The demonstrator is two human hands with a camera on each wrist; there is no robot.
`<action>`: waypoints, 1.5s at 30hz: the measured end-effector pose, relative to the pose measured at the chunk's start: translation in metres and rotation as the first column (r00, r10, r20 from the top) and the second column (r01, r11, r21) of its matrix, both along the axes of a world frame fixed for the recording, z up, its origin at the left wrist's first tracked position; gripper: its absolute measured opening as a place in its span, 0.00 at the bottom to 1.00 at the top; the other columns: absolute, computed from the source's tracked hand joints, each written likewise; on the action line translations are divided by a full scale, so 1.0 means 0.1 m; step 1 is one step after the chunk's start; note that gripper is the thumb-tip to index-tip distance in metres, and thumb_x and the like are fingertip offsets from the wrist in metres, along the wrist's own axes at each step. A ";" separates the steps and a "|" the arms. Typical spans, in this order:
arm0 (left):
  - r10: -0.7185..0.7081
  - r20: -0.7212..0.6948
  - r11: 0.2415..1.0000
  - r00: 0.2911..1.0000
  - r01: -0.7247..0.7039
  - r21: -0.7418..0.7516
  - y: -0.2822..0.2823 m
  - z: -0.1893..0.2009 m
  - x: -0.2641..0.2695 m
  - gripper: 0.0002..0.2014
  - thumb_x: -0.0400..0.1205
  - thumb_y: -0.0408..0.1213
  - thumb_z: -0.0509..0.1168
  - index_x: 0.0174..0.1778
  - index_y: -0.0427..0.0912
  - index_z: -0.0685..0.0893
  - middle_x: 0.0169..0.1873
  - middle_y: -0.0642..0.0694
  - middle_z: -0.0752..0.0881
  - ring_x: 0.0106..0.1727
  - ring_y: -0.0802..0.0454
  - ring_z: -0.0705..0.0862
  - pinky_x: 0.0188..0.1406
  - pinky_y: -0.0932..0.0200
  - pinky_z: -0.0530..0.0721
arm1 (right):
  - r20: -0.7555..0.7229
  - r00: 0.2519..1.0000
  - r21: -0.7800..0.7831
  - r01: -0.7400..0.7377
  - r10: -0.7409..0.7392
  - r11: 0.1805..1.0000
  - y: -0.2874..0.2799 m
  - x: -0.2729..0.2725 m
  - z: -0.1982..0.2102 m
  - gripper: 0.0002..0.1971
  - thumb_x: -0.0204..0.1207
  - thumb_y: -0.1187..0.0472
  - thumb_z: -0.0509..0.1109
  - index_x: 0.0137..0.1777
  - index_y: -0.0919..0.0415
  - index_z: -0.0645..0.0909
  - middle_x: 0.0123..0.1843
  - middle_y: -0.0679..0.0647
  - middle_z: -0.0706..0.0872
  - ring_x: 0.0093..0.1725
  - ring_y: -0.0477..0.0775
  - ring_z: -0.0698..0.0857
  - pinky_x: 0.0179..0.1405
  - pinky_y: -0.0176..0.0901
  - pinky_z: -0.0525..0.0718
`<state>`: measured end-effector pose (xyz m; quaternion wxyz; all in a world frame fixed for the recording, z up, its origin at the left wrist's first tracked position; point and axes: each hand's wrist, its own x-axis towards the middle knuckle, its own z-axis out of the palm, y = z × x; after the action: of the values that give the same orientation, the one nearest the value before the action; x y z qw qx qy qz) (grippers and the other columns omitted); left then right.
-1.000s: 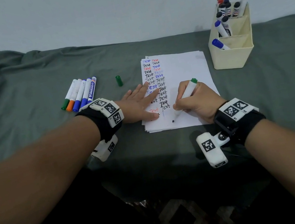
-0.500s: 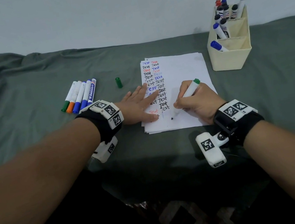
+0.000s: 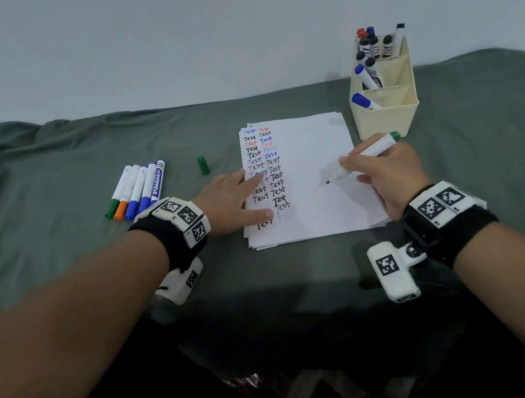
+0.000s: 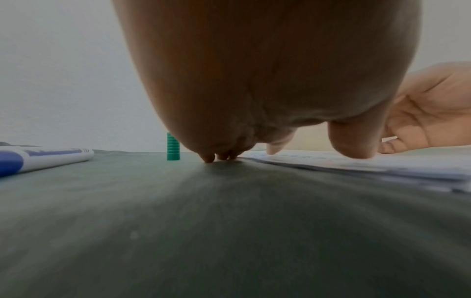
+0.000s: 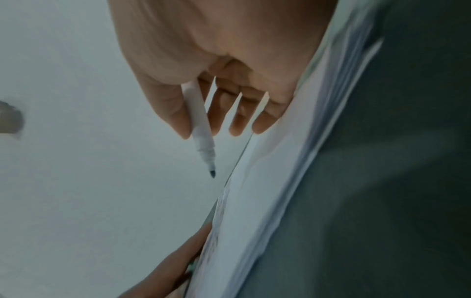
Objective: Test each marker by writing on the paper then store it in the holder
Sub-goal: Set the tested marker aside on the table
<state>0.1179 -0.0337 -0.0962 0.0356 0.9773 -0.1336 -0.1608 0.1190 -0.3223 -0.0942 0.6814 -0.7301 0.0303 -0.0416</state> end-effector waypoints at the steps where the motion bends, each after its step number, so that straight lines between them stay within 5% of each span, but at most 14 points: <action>1: 0.021 0.049 1.000 0.999 -0.020 -0.019 -0.01 0.01 -0.02 0.46 0.77 0.74 0.52 0.87 0.56 0.48 0.84 0.43 0.59 0.83 0.40 0.58 0.81 0.42 0.59 | -0.011 1.000 -0.008 0.020 -0.020 1.000 -0.08 0.00 0.03 0.12 0.67 0.62 0.82 0.27 0.48 0.86 0.34 0.49 0.90 0.36 0.47 0.87 0.37 0.43 0.83; 5: 0.177 0.026 0.969 0.984 -0.170 -0.178 -0.06 0.07 -0.10 0.46 0.76 0.73 0.59 0.86 0.53 0.54 0.78 0.40 0.68 0.76 0.42 0.70 0.74 0.46 0.69 | -0.097 0.995 0.030 -0.006 0.009 1.000 -0.23 -0.02 0.09 0.13 0.70 0.65 0.81 0.28 0.51 0.86 0.38 0.52 0.92 0.39 0.47 0.92 0.41 0.48 0.87; 8: 0.282 -0.063 0.909 0.957 -0.288 -0.301 -0.13 0.15 -0.14 0.46 0.74 0.68 0.66 0.85 0.53 0.59 0.73 0.42 0.75 0.65 0.45 0.82 0.66 0.47 0.81 | -0.109 0.994 0.002 0.002 -0.002 1.000 -0.20 -0.05 0.10 0.11 0.70 0.67 0.81 0.30 0.53 0.86 0.42 0.60 0.92 0.46 0.60 0.93 0.47 0.60 0.92; 10: 0.353 -0.166 0.816 0.921 -0.390 -0.427 -0.18 0.17 -0.18 0.43 0.75 0.61 0.71 0.83 0.50 0.63 0.61 0.47 0.82 0.53 0.47 0.88 0.52 0.46 0.90 | -0.123 0.992 -0.019 0.030 -0.033 0.999 -0.17 -0.08 0.11 0.09 0.68 0.66 0.81 0.32 0.56 0.86 0.45 0.65 0.92 0.50 0.68 0.92 0.53 0.66 0.91; 12: 0.400 -0.306 0.679 0.864 -0.503 -0.535 -0.21 0.17 -0.21 0.41 0.76 0.51 0.75 0.82 0.48 0.64 0.53 0.52 0.82 0.45 0.50 0.90 0.43 0.47 0.92 | -0.139 0.989 -0.025 0.049 -0.052 0.998 -0.14 -0.09 0.12 0.08 0.66 0.65 0.82 0.31 0.56 0.87 0.44 0.65 0.92 0.46 0.66 0.93 0.53 0.66 0.91; 15: 0.418 -0.398 0.598 0.817 -0.577 -0.556 -0.23 0.19 -0.24 0.41 0.76 0.42 0.77 0.82 0.47 0.64 0.54 0.47 0.81 0.46 0.44 0.90 0.41 0.45 0.92 | -0.150 0.987 -0.021 0.052 -0.054 0.998 -0.12 -0.10 0.12 0.08 0.65 0.64 0.82 0.28 0.54 0.89 0.41 0.63 0.92 0.39 0.59 0.90 0.52 0.65 0.90; 21: 0.401 -0.332 0.696 0.853 -0.520 -0.494 -0.26 0.19 -0.32 0.41 0.73 0.39 0.79 0.81 0.49 0.67 0.53 0.46 0.80 0.44 0.47 0.90 0.37 0.52 0.92 | -0.155 0.986 0.001 0.065 -0.064 0.998 -0.04 -0.18 0.09 0.06 0.67 0.64 0.83 0.35 0.60 0.87 0.38 0.58 0.90 0.40 0.55 0.88 0.51 0.58 0.89; 26: 0.340 -0.158 0.876 0.927 -0.373 -0.305 -0.29 0.17 -0.32 0.41 0.71 0.41 0.80 0.80 0.50 0.69 0.67 0.43 0.74 0.49 0.43 0.89 0.42 0.48 0.92 | -0.148 0.987 0.010 0.061 -0.059 0.998 0.02 -0.23 0.10 0.07 0.69 0.65 0.83 0.34 0.59 0.87 0.36 0.53 0.92 0.46 0.57 0.90 0.56 0.58 0.88; 29: 0.331 -0.138 0.894 0.934 -0.357 -0.270 -0.29 0.16 -0.31 0.39 0.72 0.44 0.79 0.79 0.51 0.70 0.68 0.43 0.73 0.48 0.43 0.89 0.41 0.48 0.92 | -0.146 0.988 -0.010 0.046 -0.047 0.999 0.04 -0.25 0.16 0.06 0.70 0.64 0.82 0.35 0.59 0.87 0.44 0.59 0.93 0.52 0.62 0.91 0.60 0.61 0.88; 32: 0.324 -0.125 0.902 0.938 -0.346 -0.258 -0.27 0.19 -0.29 0.37 0.74 0.51 0.76 0.79 0.52 0.70 0.67 0.44 0.74 0.42 0.42 0.90 0.40 0.46 0.92 | -0.073 0.996 -0.038 0.040 -0.043 0.998 0.06 -0.24 0.21 0.06 0.70 0.64 0.82 0.36 0.60 0.88 0.36 0.50 0.91 0.43 0.53 0.89 0.48 0.47 0.86; 36: 0.238 0.039 0.968 0.970 -0.234 -0.088 -0.18 0.25 -0.22 0.37 0.77 0.61 0.70 0.80 0.51 0.69 0.75 0.41 0.71 0.68 0.43 0.80 0.66 0.48 0.81 | 0.029 0.999 -0.040 0.044 -0.043 0.998 0.15 -0.16 0.33 0.13 0.69 0.60 0.84 0.49 0.60 0.86 0.42 0.50 0.89 0.39 0.45 0.86 0.37 0.35 0.84; 41: 0.157 0.325 0.986 0.933 -0.167 0.002 -0.01 0.35 -0.07 0.30 0.79 0.56 0.67 0.77 0.52 0.73 0.72 0.45 0.72 0.70 0.44 0.74 0.64 0.47 0.79 | -0.016 0.999 0.110 -0.036 0.038 0.993 0.32 -0.01 0.38 0.12 0.68 0.63 0.86 0.46 0.59 0.86 0.37 0.54 0.87 0.34 0.50 0.82 0.36 0.42 0.84; 45: 0.148 0.371 0.983 0.917 -0.177 0.044 0.22 0.30 0.11 0.28 0.81 0.51 0.67 0.78 0.55 0.72 0.78 0.44 0.66 0.78 0.40 0.65 0.72 0.45 0.71 | -0.107 0.990 0.328 -0.049 0.088 0.944 0.47 0.04 0.22 0.07 0.73 0.66 0.82 0.46 0.60 0.86 0.32 0.55 0.84 0.26 0.50 0.78 0.26 0.40 0.79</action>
<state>0.1284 -0.0118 -0.0666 -0.0140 0.9984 -0.0499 0.0229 0.1233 -0.2758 -0.0722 0.7901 -0.6099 0.0522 0.0315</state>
